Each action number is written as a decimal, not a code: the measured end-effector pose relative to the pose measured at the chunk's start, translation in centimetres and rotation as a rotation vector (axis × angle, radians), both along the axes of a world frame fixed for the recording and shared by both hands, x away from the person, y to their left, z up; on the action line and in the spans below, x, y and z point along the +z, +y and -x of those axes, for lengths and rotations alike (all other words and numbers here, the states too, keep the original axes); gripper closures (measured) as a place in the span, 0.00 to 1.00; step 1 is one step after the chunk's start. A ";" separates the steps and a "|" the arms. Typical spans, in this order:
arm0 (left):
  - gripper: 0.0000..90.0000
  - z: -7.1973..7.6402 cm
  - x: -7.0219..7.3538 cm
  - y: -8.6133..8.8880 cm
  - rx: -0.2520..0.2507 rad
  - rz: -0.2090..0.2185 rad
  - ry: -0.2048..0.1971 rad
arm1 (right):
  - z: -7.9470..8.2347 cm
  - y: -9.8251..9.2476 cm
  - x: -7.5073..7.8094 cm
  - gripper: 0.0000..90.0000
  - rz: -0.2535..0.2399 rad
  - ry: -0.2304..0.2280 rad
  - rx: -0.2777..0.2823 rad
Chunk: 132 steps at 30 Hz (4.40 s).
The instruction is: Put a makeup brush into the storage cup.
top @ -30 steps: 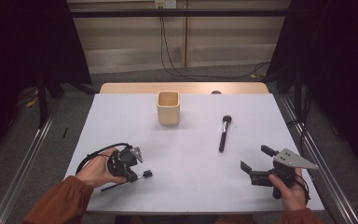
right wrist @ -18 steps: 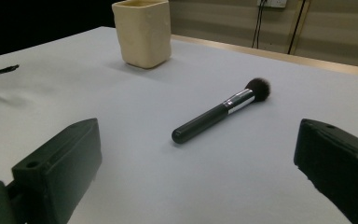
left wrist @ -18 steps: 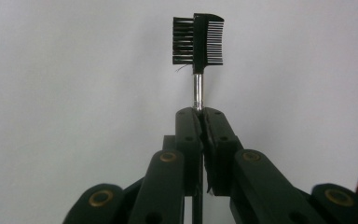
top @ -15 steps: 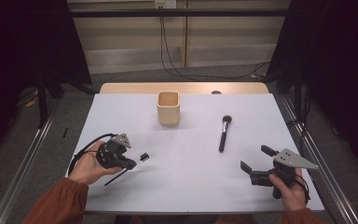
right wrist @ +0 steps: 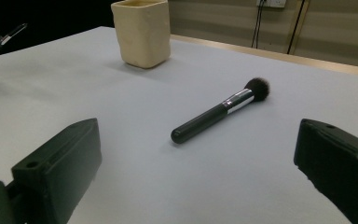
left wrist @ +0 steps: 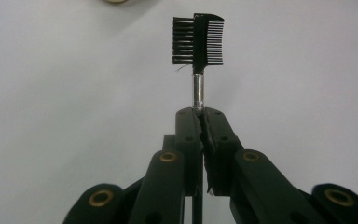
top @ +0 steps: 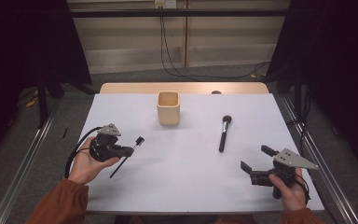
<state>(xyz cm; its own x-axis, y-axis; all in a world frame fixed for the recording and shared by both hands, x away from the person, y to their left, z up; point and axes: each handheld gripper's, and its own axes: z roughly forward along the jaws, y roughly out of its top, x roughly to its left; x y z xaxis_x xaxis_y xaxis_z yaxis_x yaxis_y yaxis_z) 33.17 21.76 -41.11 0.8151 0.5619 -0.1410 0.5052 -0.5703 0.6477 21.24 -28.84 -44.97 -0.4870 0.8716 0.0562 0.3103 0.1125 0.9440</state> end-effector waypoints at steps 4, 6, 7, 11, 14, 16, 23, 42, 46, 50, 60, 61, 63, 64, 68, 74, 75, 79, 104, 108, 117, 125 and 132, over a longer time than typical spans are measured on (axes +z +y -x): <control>0.95 0.0 -0.4 0.9 0.051 0.053 -0.039 | 0.0 0.0 0.0 0.01 0.001 -0.003 -0.001; 0.95 0.1 -0.4 1.0 0.065 0.068 -0.049 | 0.0 0.0 0.0 0.01 0.000 -0.003 -0.001; 0.95 0.2 -0.4 1.3 0.071 0.087 -0.055 | 0.0 0.0 0.0 0.01 0.002 -0.005 -0.001; 0.95 0.3 -0.4 1.5 0.096 0.102 -0.068 | -0.1 0.0 0.0 0.01 -0.003 -0.006 -0.004; 0.95 0.5 -0.6 1.7 0.132 0.156 -0.088 | 0.0 0.1 -0.1 0.01 -0.020 -0.018 -0.012; 0.95 0.7 -0.6 1.7 0.139 0.177 -0.106 | 0.0 0.0 -0.1 0.01 -0.022 -0.021 -0.014; 0.95 1.0 -0.4 1.1 0.145 0.253 -0.166 | 0.0 0.0 -0.1 0.01 -0.024 -0.025 -0.014; 0.95 0.6 1.5 -0.9 0.139 0.411 -0.339 | 0.0 0.0 -0.1 0.01 -0.031 -0.028 -0.014; 0.95 0.1 1.7 -1.6 0.144 0.412 -0.340 | 0.0 0.0 -0.1 0.00 -0.035 -0.026 -0.018; 0.95 -0.4 1.9 -2.2 0.145 0.434 -0.349 | 0.0 0.0 -0.1 0.00 -0.037 -0.025 -0.023; 0.95 -2.1 3.5 -2.8 0.174 0.484 -0.386 | -0.1 -0.1 -0.2 0.00 -0.038 -0.019 -0.032; 0.95 -2.2 3.5 -2.9 0.178 0.488 -0.386 | -0.1 -0.1 -0.2 0.00 -0.041 -0.017 -0.034; 0.95 -2.7 3.7 -3.2 0.184 0.496 -0.388 | -0.1 -0.1 -0.2 0.00 -0.038 -0.018 -0.034; 0.95 -2.9 3.7 -3.4 0.187 0.499 -0.389 | -0.1 0.0 -0.2 0.00 -0.034 -0.018 -0.032; 0.95 -3.5 3.8 -4.1 0.187 0.506 -0.398 | -0.2 0.0 -0.3 0.00 -0.032 -0.016 -0.030; 0.95 -4.4 4.8 -4.8 0.200 0.536 -0.414 | -0.1 -0.1 -0.3 0.00 -0.034 -0.014 -0.032; 0.95 -4.5 5.0 -5.0 0.206 0.546 -0.416 | -0.1 -0.1 -0.3 0.00 -0.033 -0.014 -0.031; 0.95 -5.1 6.0 -5.8 0.198 0.551 -0.431 | -0.2 0.0 -0.3 0.00 -0.031 -0.016 -0.029; 0.95 -9.2 8.2 -9.4 0.180 0.593 -0.490 | 0.0 -0.1 -0.3 0.00 -0.037 -0.009 -0.025; 0.95 -9.9 8.2 -9.5 0.187 0.580 -0.490 | 0.0 -0.1 -0.3 0.00 -0.036 -0.011 -0.024; 0.95 -11.1 7.5 -9.8 0.204 0.574 -0.484 | 0.0 -0.1 -0.2 0.00 -0.044 -0.010 -0.026; 0.95 -12.4 6.0 -10.2 0.226 0.550 -0.468 | 0.0 -0.1 -0.3 0.00 -0.042 -0.011 -0.023; 0.95 -13.3 6.4 -10.6 0.222 0.558 -0.473 | 0.1 -0.1 -0.2 0.00 -0.039 -0.011 -0.021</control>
<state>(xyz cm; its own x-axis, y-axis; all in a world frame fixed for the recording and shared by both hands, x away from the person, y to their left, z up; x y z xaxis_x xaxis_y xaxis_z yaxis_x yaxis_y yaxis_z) 46.43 11.13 -34.75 0.7357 0.6673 -0.1161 0.1669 -0.0125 0.9859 21.15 -28.97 -45.21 -0.4691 0.8790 0.0854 0.3015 0.0686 0.9510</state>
